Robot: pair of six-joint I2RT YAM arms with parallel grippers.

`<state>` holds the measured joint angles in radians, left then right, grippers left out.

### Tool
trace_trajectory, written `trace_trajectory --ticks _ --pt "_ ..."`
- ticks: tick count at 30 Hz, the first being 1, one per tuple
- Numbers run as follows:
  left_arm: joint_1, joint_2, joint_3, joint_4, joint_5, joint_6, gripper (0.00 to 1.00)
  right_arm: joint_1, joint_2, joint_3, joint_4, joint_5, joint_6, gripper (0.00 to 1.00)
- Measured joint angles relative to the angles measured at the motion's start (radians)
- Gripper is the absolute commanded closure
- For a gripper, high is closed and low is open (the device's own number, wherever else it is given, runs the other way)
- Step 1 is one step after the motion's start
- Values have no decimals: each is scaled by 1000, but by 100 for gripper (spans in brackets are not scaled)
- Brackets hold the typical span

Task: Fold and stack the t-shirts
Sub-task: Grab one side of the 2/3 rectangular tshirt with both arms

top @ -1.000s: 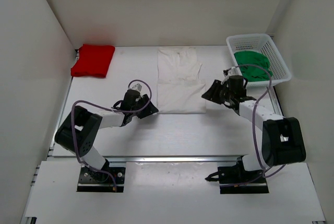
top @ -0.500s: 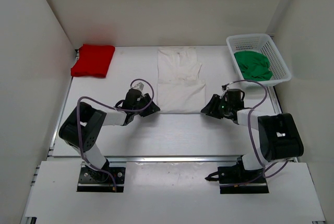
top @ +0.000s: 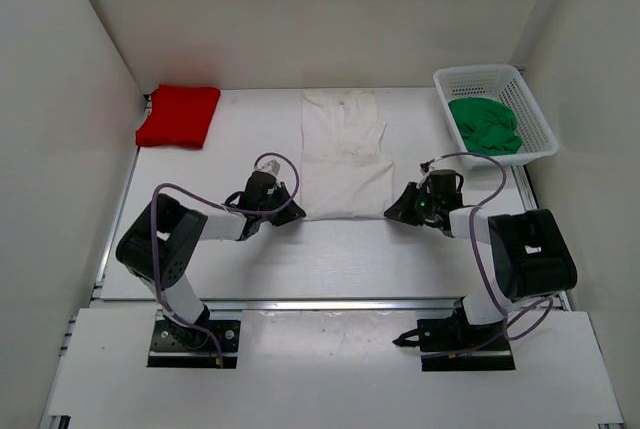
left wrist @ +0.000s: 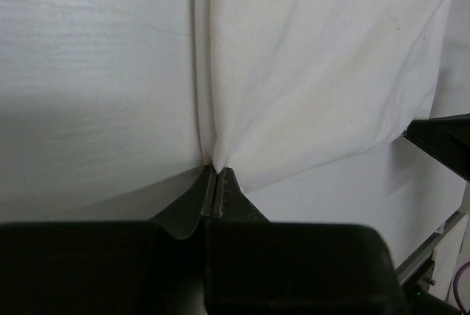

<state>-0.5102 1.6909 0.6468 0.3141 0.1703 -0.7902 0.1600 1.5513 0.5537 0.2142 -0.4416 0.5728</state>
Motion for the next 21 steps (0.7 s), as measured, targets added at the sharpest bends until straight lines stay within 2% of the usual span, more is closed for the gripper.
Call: trace_trajectory --ticks 3,6,10,13,17,19,21 --pt "-8 -50 -41 -25 -2 3 100 41 -88 -53 -17 24 0 100" --pt "-15 -167 -134 -79 0 13 100 117 -238 -148 -60 56 6 100" --pt "-93 -386 -242 -241 -22 34 100 272 -491 -285 -199 120 46 100" --pt "-172 -621 -315 -394 -26 31 100 396 -724 -344 -381 172 119 100" --pt "-164 -864 -312 -589 -18 24 100 463 -905 -310 -549 202 179 100" --pt "-143 -874 -236 -660 -14 32 100 431 -889 -223 -610 204 160 100" --pt "-118 -816 -118 -684 -8 50 100 360 -809 -102 -626 190 116 100"
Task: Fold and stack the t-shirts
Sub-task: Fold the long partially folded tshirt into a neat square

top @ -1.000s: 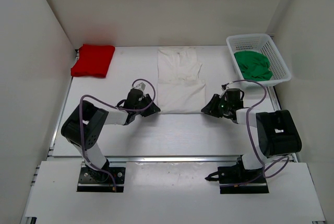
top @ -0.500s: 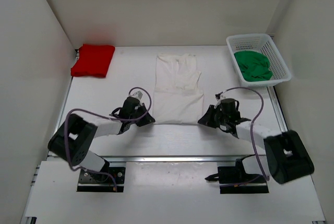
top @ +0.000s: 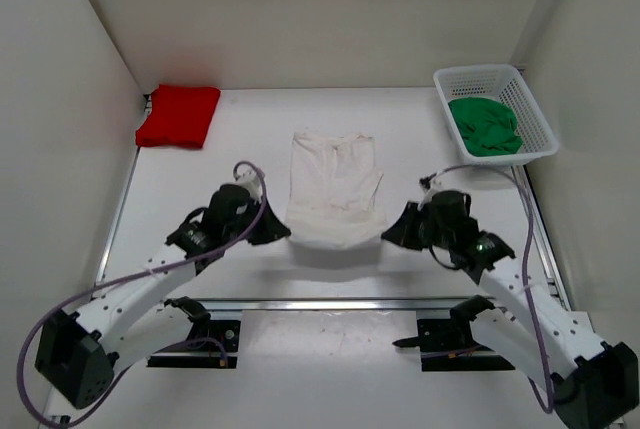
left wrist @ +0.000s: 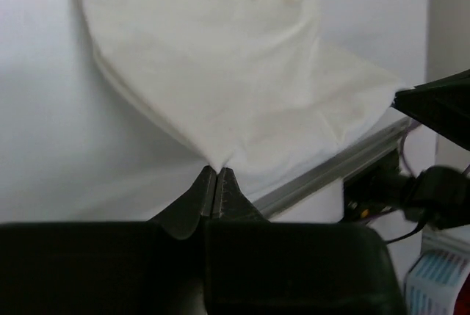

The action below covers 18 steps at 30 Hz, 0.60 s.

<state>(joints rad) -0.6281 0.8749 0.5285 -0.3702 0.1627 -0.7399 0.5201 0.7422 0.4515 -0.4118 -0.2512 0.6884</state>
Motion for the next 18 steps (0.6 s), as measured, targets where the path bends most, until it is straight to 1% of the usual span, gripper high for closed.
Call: trace_trajectory --ticks 3,5,7,11,13,16,18 --pt "53 155 212 11 -3 31 100 -151 158 183 26 -47 -85 100" --pt "103 285 342 59 -10 45 100 -242 306 308 69 -74 -137 100" --pt "159 423 455 105 -18 53 100 -304 468 433 119 -106 -168 100" --pt "254 708 633 159 -34 59 100 -362 805 712 160 -162 -203 100" --pt "292 852 716 171 -43 59 100 -375 1006 906 169 -199 -219 100" --pt "328 982 780 197 -44 49 97 -382 1207 1089 177 -231 -230 100" --pt "347 1066 838 203 -39 37 91 -385 1315 1185 156 -249 -235 100"
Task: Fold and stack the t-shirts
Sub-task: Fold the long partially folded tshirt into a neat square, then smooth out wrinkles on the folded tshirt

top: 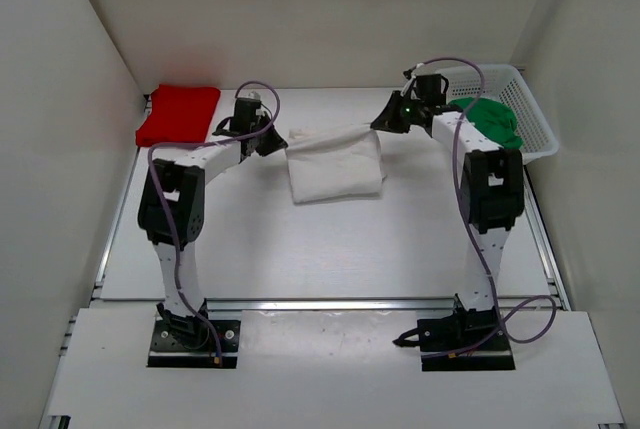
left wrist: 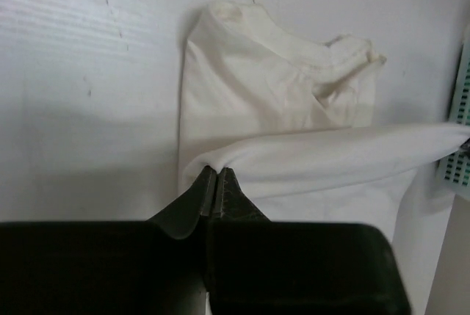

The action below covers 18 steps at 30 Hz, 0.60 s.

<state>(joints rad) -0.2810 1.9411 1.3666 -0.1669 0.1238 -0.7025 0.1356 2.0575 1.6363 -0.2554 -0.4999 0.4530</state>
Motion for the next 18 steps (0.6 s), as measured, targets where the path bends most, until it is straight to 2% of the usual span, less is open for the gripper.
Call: trace_trajectory --ticks 2,3,4,5,6,7,9,13,18 --pt "16 79 60 21 13 -9 79 -2 86 76 -5 -6 -2 100" --pt "24 108 79 34 18 -15 76 -3 123 103 -6 -10 -1 97" --pt "31 132 90 45 19 -21 67 -5 153 126 -10 -11 -1 95" --pt "38 149 97 49 18 -25 56 -7 178 147 -16 -10 -2 89" --pt "47 160 100 55 19 -28 52 -11 200 167 -23 -8 -2 80" --pt "60 165 96 65 19 -38 43 -15 216 185 -28 -6 -2 72" --pt "84 158 76 93 19 -53 37 -25 223 199 -33 -3 -2 67" --pt "132 111 18 156 24 -66 34 -27 207 208 -30 21 -11 57" --pt "119 19 -159 264 78 -77 24 10 77 104 -18 87 -38 53"
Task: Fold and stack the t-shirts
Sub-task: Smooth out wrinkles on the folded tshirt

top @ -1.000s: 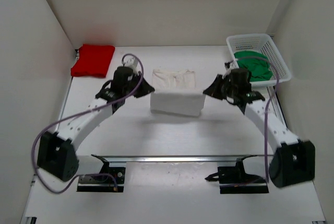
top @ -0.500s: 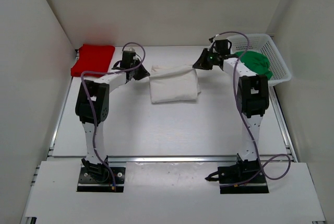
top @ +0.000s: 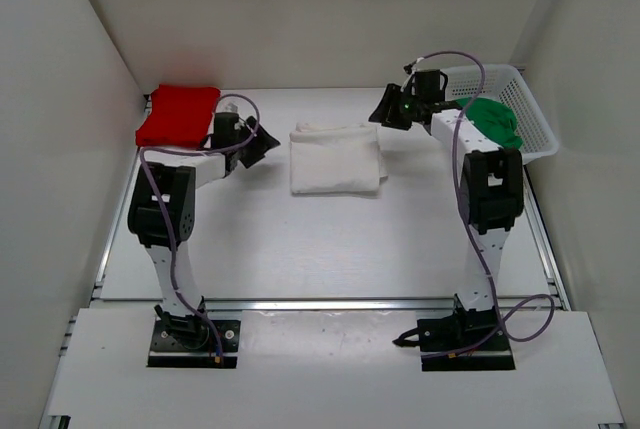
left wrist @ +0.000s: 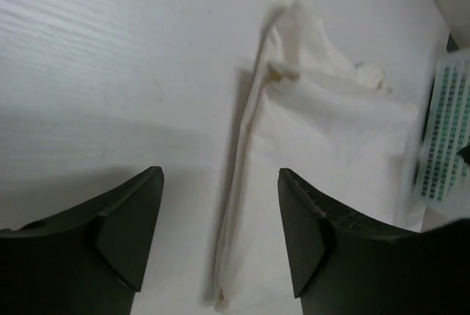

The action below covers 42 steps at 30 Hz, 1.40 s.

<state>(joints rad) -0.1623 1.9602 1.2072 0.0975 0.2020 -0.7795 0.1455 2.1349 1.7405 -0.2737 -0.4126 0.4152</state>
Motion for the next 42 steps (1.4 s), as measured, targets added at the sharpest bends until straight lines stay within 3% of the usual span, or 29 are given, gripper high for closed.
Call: trace_trajectory --ticks 4,6,9,12,17,20,25,28,35,38,42 --pt "-64 12 -81 51 68 -2 21 52 -164 -195 61 29 -1 55" --pt "-93 37 -79 70 105 1 21 71 -221 -296 104 31 0 64" --pt "-113 63 -56 90 124 11 21 60 -258 -420 158 27 10 89" --pt "-114 85 -37 111 138 11 21 15 -229 -470 173 -3 26 99" --pt "-113 114 -12 129 159 8 23 -22 -145 -475 208 -51 29 100" --pt "-111 140 7 149 175 4 32 -22 -138 -515 243 -57 38 100" --pt "-97 169 23 173 209 -8 34 -26 -157 -585 258 -34 46 100" --pt "-87 167 17 174 210 -24 44 -20 -211 -585 222 -2 27 99" --pt "-18 53 -59 77 79 -29 67 45 -301 -493 237 0 7 100" --pt "-19 -5 -45 42 21 -13 68 80 -288 -504 254 -30 14 100" --pt "-95 16 87 -1 23 14 72 95 -262 -589 297 -60 40 100"
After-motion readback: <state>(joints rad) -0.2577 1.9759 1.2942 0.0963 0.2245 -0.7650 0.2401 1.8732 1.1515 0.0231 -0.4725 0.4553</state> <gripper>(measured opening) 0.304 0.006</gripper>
